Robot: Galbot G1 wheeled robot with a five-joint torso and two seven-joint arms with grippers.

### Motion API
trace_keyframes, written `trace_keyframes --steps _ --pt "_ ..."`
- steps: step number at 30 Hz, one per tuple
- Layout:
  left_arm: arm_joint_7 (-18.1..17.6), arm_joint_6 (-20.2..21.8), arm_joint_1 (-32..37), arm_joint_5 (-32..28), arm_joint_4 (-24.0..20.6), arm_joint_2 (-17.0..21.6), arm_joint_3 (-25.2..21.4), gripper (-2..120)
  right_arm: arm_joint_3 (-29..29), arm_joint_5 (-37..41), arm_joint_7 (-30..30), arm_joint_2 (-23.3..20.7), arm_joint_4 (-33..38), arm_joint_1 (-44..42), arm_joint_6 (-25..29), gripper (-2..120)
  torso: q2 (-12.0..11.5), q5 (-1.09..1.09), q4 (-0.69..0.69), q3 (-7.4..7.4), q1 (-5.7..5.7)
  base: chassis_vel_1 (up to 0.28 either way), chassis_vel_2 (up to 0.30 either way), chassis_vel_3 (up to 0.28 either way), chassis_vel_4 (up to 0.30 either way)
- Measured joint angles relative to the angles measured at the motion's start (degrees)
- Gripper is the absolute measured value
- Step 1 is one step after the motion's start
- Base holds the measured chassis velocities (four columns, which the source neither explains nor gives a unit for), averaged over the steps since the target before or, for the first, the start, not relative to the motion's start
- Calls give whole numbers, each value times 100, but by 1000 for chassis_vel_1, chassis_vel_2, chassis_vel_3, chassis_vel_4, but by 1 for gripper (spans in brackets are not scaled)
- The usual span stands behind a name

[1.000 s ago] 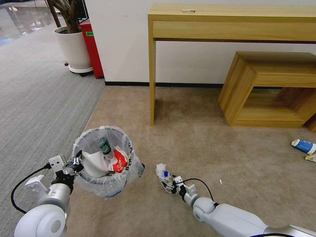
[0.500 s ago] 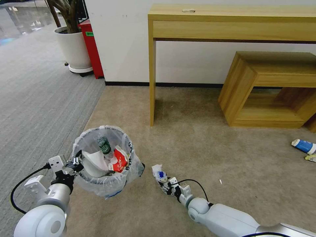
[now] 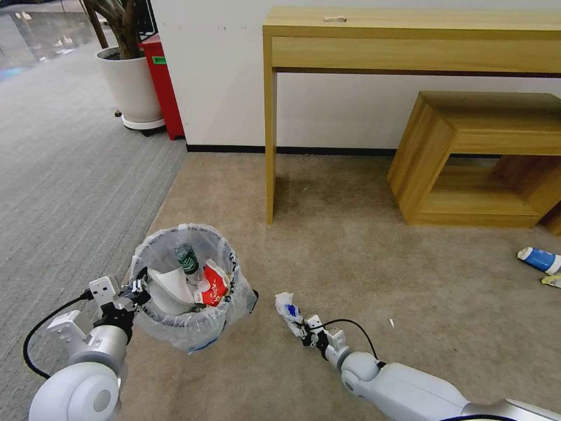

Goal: Pick up the trash bin and place the garbage on the floor into it.

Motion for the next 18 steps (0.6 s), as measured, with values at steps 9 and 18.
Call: trace_keyframes --steps 9,18 --pt "4 2 -95 39 257 94 69 2 671 -33 -516 -526 816 -109 572 0 0 -1 1 0 0 0 0 0 0" --pt "61 2 -132 102 349 73 140 2 1592 -170 -1586 -702 1160 -311 1327 0 0 1 0 0 0 0 0 0 0"
